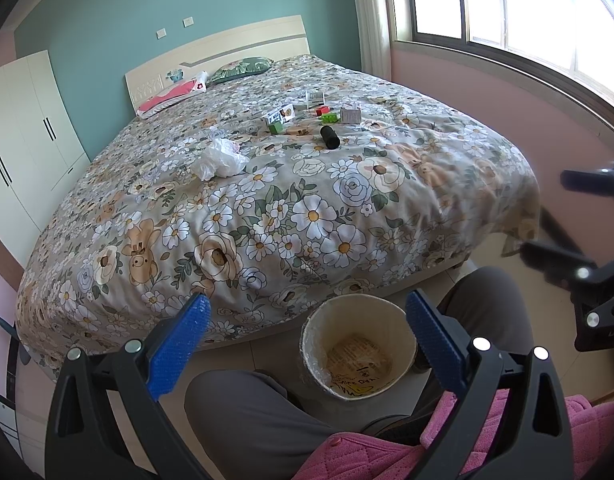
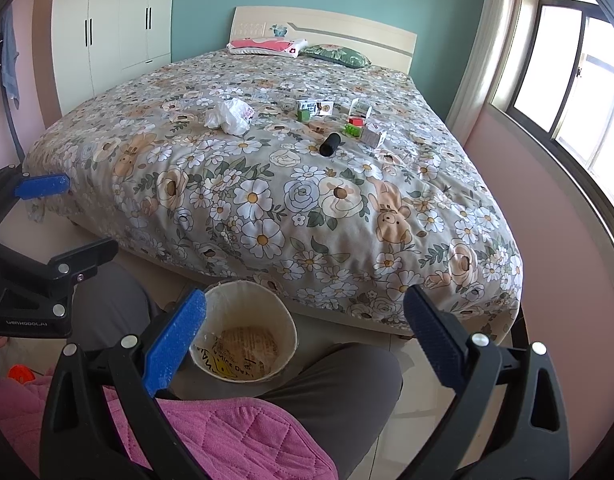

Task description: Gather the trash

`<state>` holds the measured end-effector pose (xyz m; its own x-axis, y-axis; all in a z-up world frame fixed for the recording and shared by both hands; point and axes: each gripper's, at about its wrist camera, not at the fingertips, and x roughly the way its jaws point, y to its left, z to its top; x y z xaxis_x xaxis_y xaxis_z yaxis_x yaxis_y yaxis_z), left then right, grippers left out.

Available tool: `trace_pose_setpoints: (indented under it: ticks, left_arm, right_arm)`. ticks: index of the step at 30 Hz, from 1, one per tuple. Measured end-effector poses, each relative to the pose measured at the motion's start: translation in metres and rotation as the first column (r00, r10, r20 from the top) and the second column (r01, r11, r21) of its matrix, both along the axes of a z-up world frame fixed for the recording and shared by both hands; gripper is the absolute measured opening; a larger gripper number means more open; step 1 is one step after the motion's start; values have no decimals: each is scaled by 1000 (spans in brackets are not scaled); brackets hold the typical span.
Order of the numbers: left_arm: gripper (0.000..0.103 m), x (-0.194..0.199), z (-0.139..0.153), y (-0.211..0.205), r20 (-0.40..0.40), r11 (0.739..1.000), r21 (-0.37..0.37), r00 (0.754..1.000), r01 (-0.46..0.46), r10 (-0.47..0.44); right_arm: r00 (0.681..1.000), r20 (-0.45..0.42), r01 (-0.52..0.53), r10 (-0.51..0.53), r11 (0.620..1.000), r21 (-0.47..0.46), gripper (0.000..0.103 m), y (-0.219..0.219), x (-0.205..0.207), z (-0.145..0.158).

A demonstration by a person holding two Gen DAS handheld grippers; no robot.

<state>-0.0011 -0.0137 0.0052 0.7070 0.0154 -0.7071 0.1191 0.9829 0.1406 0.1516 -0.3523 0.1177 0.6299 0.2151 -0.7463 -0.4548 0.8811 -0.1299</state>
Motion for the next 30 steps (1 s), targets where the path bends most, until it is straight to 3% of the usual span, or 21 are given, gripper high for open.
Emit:
trace_pose_setpoints:
  ticks: [30]
  left_arm:
    - [99,0,-1,1,3,1000,4,1000,0,0]
  right_arm:
    - [1000,4,-1,1,1000,-2,97,2,-1,0]
